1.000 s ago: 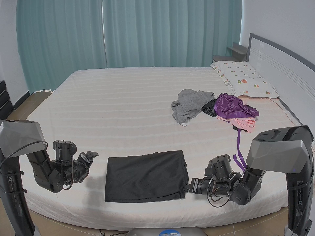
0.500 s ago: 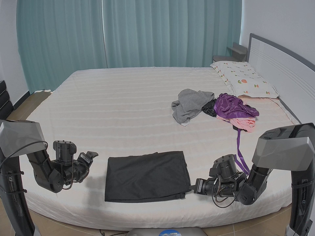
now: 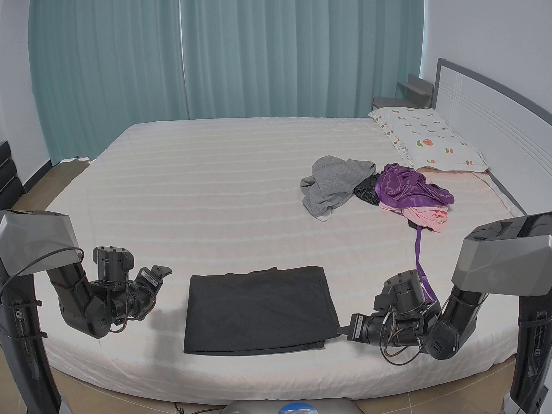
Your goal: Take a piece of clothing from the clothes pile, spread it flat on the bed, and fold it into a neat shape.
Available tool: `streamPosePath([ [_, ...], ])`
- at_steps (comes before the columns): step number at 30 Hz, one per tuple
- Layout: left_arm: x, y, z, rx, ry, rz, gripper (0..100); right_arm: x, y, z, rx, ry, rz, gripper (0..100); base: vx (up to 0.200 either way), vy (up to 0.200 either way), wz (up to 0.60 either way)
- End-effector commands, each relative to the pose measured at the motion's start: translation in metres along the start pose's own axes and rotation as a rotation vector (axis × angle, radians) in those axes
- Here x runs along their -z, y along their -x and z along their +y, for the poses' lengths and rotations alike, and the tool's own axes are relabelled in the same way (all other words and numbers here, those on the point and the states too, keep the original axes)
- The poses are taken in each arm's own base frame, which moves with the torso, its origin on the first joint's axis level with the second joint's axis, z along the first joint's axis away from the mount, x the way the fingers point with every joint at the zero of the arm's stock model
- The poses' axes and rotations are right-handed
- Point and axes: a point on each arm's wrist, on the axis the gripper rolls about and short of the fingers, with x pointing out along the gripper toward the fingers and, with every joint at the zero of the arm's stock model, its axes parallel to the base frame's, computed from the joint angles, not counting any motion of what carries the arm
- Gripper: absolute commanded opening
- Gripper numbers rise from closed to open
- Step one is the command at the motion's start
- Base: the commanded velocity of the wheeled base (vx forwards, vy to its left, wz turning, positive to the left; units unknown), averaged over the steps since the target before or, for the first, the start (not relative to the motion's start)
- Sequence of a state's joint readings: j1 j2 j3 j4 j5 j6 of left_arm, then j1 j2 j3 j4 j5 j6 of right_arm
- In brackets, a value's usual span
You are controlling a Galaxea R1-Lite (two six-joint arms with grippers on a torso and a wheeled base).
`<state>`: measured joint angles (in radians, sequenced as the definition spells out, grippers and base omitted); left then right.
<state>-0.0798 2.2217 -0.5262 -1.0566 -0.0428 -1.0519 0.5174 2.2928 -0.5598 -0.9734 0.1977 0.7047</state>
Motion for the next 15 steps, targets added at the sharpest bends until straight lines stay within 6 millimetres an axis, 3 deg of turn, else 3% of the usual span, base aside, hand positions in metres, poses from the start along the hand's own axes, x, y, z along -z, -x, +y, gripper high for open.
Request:
streamPosePath([
  [1,0.0003,-0.0005,0.0006,-0.002,0.001,0.001,100,0.0028,0.0016,-0.0008,0.005,0.002,0.009,0,0.0,0.0,0.0],
  [10,-0.0017,-0.0016,0.0001,0.0,0.003,-0.004,100,0.0036,0.0017,-0.0022,0.011,0.005,0.014,0,0.0,0.0,0.0],
  [11,-0.0015,-0.0014,0.0004,-0.001,0.005,-0.004,100,0.004,0.0014,-0.0026,0.013,0.006,0.017,100,0.0,0.0,0.0],
  [15,-0.0026,-0.0015,0.0006,-0.001,0.005,-0.006,100,0.0038,0.0016,-0.003,0.017,0.015,0.02,100,0.0,0.0,0.0],
])
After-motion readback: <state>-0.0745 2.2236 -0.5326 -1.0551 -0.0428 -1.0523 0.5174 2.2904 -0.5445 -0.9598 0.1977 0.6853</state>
